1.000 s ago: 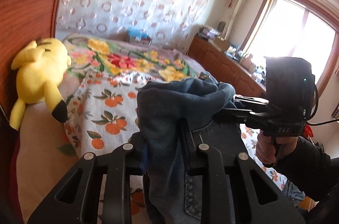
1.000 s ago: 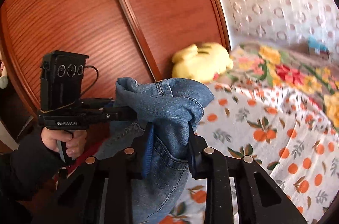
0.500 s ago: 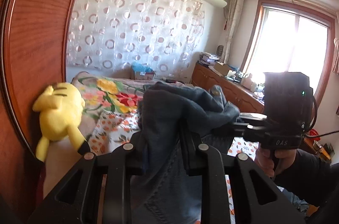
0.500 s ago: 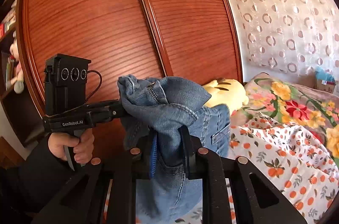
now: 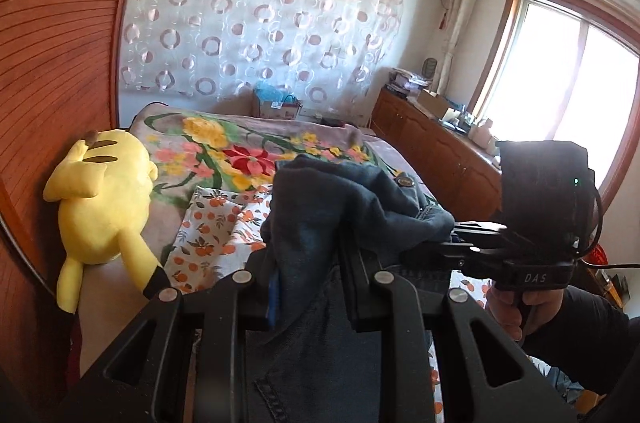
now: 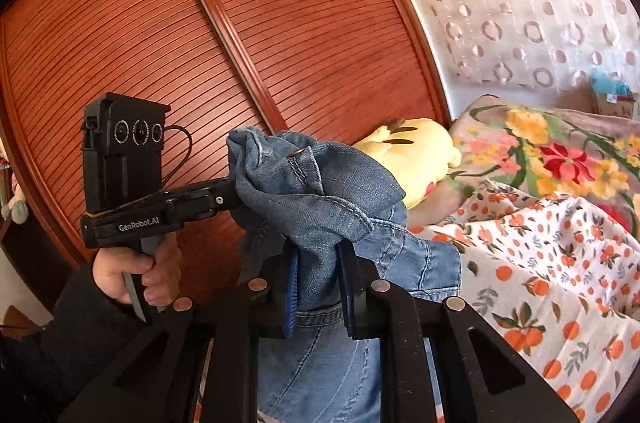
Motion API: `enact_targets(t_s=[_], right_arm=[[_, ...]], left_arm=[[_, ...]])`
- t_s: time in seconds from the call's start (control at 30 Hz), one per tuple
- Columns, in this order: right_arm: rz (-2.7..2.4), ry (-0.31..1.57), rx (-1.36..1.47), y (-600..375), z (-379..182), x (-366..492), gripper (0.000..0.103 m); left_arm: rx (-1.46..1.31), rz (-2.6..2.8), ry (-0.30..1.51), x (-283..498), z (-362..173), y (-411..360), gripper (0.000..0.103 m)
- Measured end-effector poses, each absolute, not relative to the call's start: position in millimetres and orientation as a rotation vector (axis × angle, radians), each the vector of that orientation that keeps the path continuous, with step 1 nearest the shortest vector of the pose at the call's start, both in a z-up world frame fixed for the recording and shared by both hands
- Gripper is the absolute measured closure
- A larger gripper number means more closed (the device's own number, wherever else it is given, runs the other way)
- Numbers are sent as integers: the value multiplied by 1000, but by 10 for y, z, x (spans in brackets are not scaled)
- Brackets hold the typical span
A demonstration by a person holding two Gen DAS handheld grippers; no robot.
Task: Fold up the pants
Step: 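Lift the folded jeans with both tools and carry them toward the yellow plush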
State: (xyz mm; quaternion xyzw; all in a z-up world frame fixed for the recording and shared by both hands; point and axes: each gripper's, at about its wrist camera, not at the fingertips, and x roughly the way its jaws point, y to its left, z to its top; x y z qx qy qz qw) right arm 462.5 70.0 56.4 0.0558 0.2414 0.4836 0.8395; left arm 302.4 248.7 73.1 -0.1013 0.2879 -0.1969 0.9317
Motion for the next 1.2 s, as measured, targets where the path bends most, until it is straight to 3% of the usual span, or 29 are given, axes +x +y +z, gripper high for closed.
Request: enact_targets(t_s=[0.3, 0.5, 0.8, 1.2], right_arm=[[1163, 465, 108, 1354, 829, 4505, 86], [1242, 480, 225, 1170, 753, 4631, 86], [1052, 725, 276, 209, -253, 5518, 86], [871, 822, 177, 132, -397, 5764, 86]], left_arm=[[-210, -286, 529, 2315, 1204, 3008, 78], [-165, -287, 539, 2312, 1456, 2897, 78], [-250, -433, 775, 3524, 392, 2164, 78], [-143, -439, 912, 4122, -55, 1658, 78]])
